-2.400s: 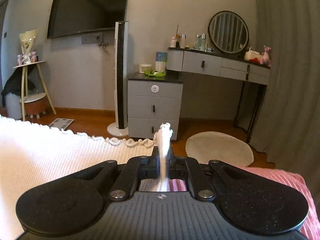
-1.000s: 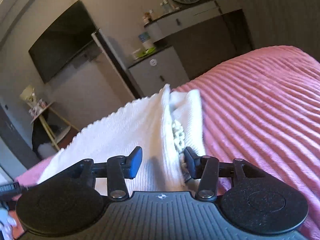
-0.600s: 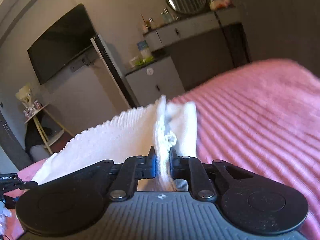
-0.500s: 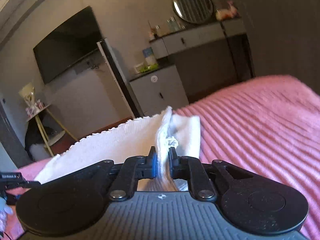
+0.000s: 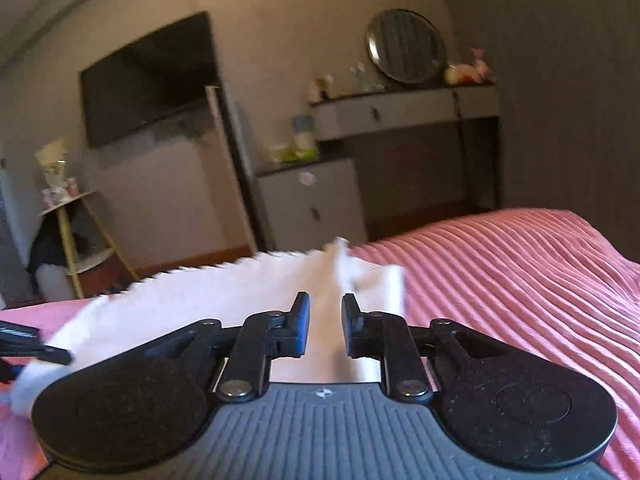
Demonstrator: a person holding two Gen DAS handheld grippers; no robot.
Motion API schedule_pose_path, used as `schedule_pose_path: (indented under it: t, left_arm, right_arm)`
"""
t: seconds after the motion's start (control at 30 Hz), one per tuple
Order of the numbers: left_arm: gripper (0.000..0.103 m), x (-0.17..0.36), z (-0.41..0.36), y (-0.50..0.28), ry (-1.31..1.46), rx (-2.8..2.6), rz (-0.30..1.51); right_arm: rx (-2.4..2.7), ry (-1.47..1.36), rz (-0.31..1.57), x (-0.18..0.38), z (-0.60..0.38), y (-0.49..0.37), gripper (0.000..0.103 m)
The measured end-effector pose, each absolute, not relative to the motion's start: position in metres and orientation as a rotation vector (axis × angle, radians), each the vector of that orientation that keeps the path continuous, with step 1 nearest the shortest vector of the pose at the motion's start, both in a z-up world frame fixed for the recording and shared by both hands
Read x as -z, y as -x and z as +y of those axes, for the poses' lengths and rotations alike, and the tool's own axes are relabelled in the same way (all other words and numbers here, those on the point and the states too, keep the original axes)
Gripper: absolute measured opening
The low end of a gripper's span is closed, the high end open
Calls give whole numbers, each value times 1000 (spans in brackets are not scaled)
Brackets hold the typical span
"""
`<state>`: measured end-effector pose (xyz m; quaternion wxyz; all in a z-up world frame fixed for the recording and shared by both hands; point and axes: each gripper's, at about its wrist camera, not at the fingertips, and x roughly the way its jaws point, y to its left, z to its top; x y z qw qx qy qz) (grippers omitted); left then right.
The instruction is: Fold small clothes
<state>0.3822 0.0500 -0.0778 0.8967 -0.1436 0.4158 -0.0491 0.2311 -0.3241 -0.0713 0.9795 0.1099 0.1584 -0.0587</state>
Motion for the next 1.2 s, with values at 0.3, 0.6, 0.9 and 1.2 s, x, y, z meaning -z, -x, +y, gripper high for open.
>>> schedule_pose_path:
  t: [0.3, 0.6, 0.9, 1.2]
  left_arm:
    - [76, 40, 29, -361, 233, 72, 688]
    - [80, 54, -41, -395, 63, 178, 721]
    - [88, 89, -85, -434, -99, 162, 750]
    - [99, 96, -111, -471, -148, 126, 752]
  right_arm:
    - [64, -244, 397, 88, -321, -249, 30]
    - [148, -187, 471, 107, -325, -255, 23]
    - [145, -245, 457, 111, -338, -251, 13]
    - [104, -309, 425, 116, -342, -250, 20]
